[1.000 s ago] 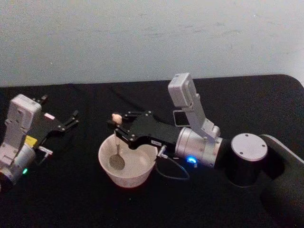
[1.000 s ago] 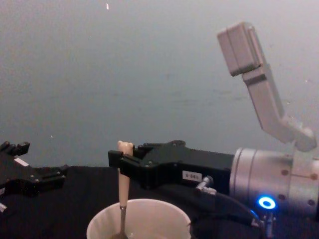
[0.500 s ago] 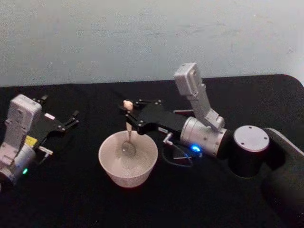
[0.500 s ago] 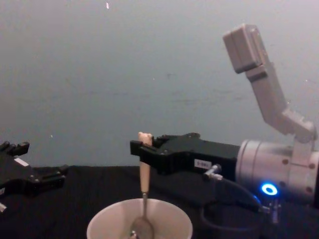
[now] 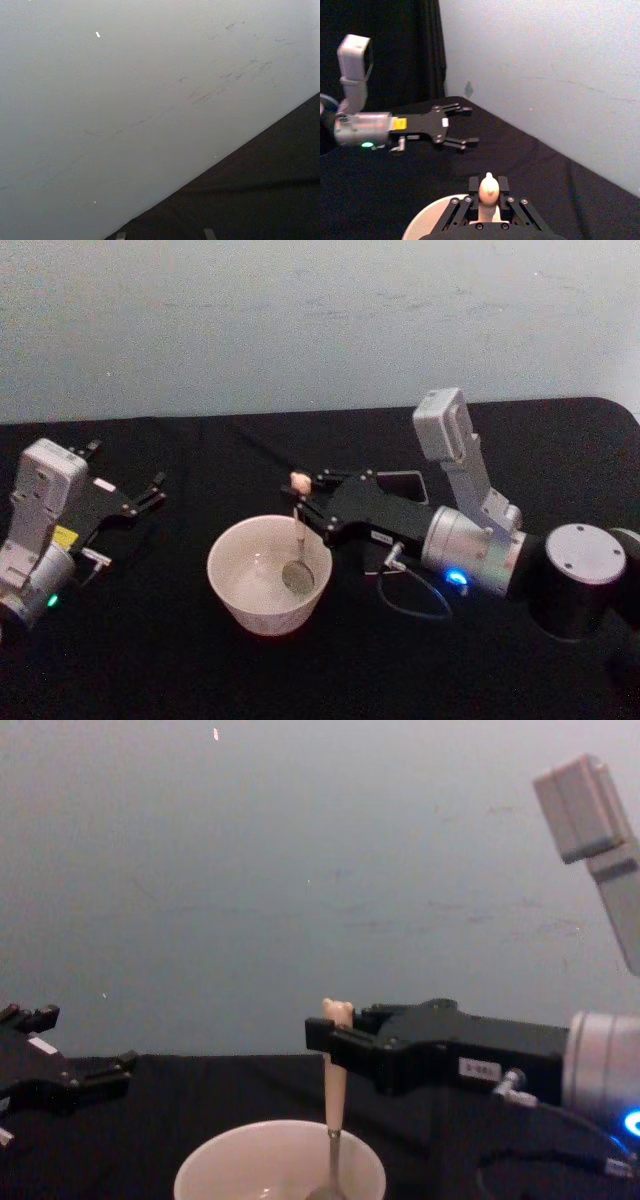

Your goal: Pick up the stirring spoon with one hand, stir inside the cup, then place it back in its original position.

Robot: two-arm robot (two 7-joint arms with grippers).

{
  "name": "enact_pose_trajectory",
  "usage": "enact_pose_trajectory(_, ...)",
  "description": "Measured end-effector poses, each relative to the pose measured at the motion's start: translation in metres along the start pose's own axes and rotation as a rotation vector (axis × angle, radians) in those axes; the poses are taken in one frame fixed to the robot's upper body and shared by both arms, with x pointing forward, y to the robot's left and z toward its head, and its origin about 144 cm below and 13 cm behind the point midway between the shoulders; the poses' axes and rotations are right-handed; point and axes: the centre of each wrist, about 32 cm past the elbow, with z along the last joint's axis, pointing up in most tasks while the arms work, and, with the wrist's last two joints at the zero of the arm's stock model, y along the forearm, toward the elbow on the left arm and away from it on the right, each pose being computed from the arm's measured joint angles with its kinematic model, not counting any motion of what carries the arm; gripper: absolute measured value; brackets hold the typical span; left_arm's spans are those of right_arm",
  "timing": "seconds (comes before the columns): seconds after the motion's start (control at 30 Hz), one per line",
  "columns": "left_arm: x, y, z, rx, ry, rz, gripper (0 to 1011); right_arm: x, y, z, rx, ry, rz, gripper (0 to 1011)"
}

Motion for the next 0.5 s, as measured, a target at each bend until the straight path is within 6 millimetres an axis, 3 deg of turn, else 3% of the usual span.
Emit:
enact_pose_trajectory(0.23, 0.0, 0.0, 0.0, 0.0, 0.0, 0.0, 1001, -0.008, -0.011, 0.001, -0.004, 0.022, 0.038, 214)
enact_pose_trajectory(0.5, 0.0, 0.0, 0.0, 0.0, 0.0, 0.0, 1001, -0.017, -0.002, 0.0, -0.011, 0.032, 0.089, 214)
